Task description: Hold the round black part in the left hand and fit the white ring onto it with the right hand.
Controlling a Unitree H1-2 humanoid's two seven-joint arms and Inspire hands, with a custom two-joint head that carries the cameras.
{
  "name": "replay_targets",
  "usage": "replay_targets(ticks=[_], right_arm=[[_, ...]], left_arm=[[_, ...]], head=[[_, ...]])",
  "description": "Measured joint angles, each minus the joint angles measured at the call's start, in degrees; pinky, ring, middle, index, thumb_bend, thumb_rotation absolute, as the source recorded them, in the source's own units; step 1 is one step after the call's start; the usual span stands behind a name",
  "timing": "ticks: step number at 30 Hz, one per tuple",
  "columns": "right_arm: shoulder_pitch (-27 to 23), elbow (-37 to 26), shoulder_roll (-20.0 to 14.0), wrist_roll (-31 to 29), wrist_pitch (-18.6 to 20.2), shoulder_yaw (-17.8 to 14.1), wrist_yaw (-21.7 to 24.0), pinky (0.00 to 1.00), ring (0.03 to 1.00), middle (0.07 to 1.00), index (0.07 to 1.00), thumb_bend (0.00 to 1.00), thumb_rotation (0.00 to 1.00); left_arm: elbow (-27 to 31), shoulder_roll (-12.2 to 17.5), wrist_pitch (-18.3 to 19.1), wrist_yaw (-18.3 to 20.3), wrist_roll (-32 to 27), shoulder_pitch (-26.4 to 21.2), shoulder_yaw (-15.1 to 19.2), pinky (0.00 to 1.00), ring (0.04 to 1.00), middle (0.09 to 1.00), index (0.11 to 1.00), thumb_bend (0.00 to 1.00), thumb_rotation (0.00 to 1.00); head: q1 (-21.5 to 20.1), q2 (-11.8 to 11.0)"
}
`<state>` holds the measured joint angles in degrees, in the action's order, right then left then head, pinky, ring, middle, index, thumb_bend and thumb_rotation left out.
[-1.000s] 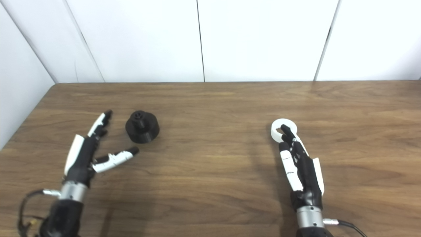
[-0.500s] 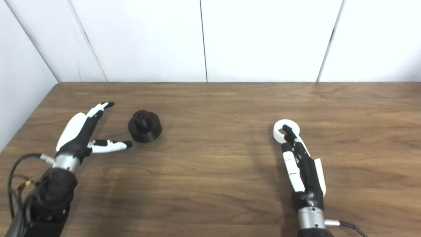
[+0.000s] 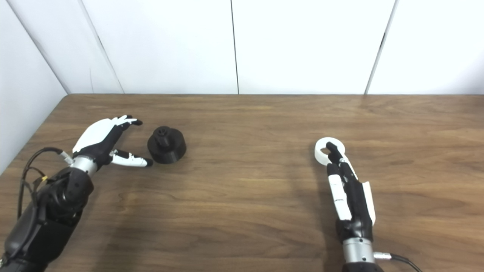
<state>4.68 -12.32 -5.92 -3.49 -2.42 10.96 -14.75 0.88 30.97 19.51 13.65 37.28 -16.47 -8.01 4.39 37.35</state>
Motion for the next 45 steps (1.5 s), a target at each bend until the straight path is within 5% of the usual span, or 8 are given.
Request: replay_targets(ticks=[24,45], right_arm=[[0.0,0.0,0.0,-0.5,-0.4,0.0,-0.4,0.95,0.968,0.959,0.913,0.60,0.89],[0.0,0.1,0.1,-0.6,-0.7,0.0,-1.2,0.95,0.964,0.950,0.909,0.61,0.90]], left_arm=[[-2.5,-0.3,2.6,7.1,-1.6,-2.7,-3.1,0.93,1.000,0.970,0.837,1.00,0.36],[-5.3,-3.0,2.1,5.4,-1.6,-3.8,-4.1,0.96,1.000,0.976,0.833,0.95,0.31]], head=[[-0.6,-0.1],[-1.8,-0.3]])
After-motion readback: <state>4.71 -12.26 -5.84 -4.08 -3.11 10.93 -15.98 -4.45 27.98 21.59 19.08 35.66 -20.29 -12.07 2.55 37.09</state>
